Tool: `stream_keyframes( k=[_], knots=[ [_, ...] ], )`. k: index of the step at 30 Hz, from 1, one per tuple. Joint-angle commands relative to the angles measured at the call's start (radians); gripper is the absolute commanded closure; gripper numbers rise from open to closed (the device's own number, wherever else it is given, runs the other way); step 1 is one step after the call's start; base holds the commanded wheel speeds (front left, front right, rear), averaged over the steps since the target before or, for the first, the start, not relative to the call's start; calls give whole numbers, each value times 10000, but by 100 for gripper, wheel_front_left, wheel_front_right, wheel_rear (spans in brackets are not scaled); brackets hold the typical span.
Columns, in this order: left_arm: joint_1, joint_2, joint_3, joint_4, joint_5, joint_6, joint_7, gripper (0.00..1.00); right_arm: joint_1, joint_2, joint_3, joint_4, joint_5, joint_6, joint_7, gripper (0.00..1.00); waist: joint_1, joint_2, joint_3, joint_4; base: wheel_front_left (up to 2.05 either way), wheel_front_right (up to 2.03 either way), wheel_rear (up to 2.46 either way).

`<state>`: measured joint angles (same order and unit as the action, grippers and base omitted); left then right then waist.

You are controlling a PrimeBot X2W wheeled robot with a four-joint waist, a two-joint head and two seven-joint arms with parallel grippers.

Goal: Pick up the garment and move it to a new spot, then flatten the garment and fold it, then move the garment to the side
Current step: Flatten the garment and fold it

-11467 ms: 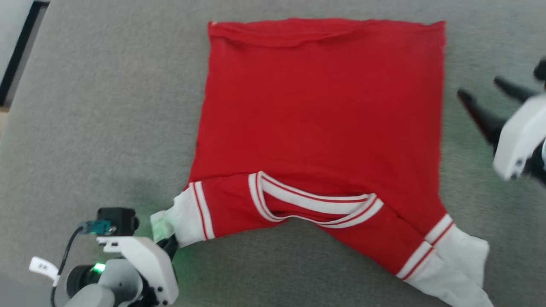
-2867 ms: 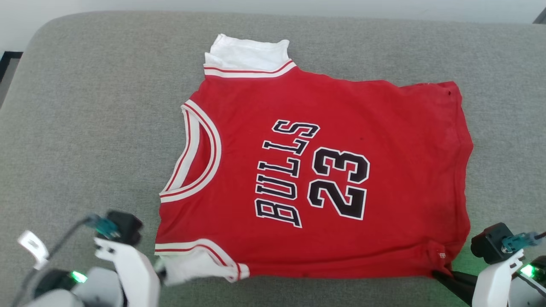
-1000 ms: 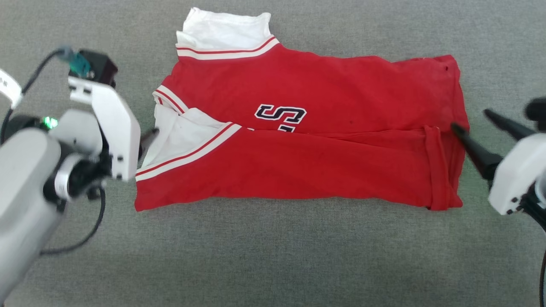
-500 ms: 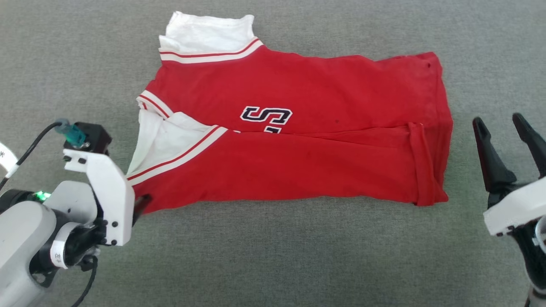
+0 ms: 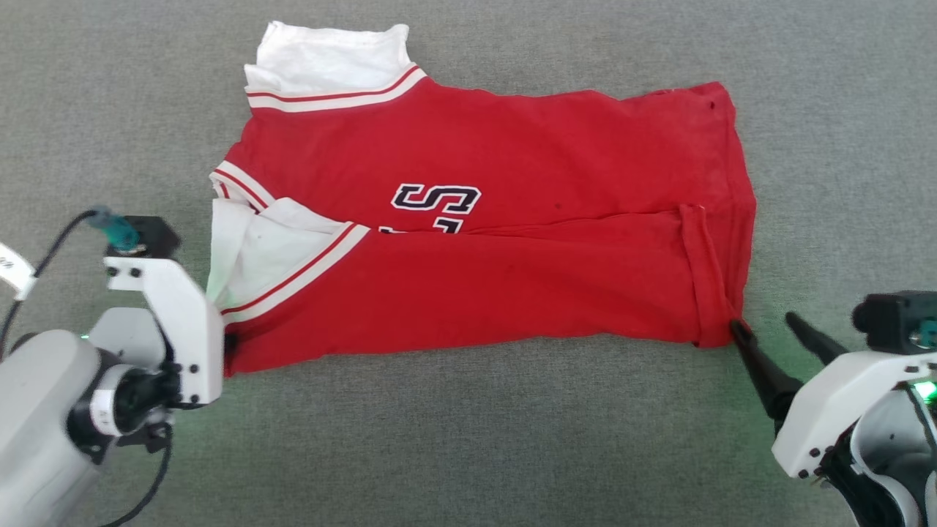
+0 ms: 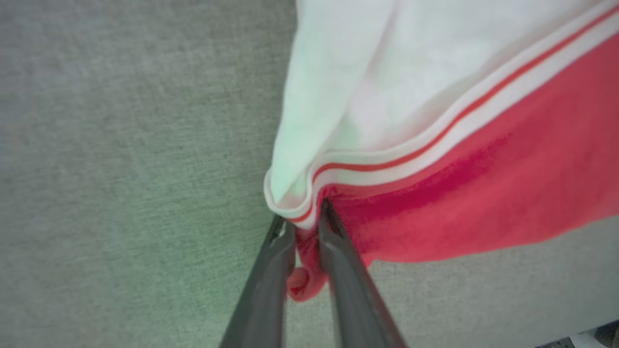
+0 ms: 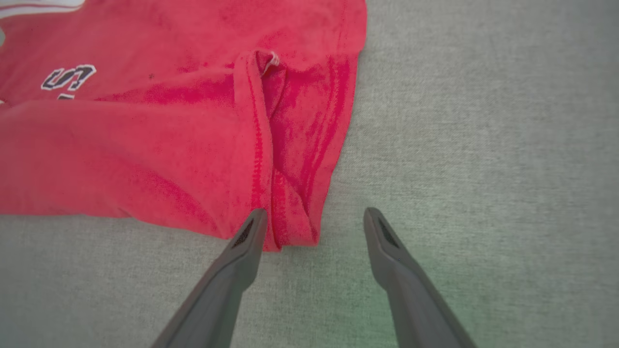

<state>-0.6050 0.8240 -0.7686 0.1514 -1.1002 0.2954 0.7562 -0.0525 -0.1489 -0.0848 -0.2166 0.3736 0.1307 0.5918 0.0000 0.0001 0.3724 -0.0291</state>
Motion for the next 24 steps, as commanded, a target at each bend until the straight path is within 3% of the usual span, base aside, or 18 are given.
stream_keyframes(
  k=[1, 11, 16, 18, 19, 20, 24],
  knots=[
    [229, -356, -398, 300, 82, -181, 49, 100, -99, -41, 40, 83, 155, 0, 535, 0, 0, -1, -2, 73, 0, 0, 0],
    [-123, -925, -558, 380, 249, -483, -112, 100, -1045, -287, -119, 878, 356, 0, 2744, 0, 0, -1, 38, 545, 0, 0, 0],
    [-242, -1144, -591, 378, 200, -536, -152, 100, -1549, -377, 387, 1939, 571, 2, 3926, 0, 0, -1, 104, 762, 0, 0, 0],
    [-292, -1227, -607, 418, 218, -565, -206, 100, -1627, -703, 889, 2417, 522, 3, 4368, 0, 0, -1, 129, 850, 0, 0, 0],
    [-295, -1252, -596, 472, 208, -543, -228, 100, -1614, -752, 1073, 2628, 708, 3, 4483, 63, 0, -1, 131, 882, 0, 0, 0],
    [-294, -1285, -547, 521, 188, -501, -313, 100, -1633, -876, 1143, 2777, 764, 3, 4546, 100, 0, -1, 135, 921, 0, 0, 0],
    [-205, -1223, -299, 561, 9, -411, -520, 100, -1740, -1365, 1093, 2831, 1056, 0, 4526, 100, 0, -1, 94, 1014, 0, 0, 0]
  ],
)
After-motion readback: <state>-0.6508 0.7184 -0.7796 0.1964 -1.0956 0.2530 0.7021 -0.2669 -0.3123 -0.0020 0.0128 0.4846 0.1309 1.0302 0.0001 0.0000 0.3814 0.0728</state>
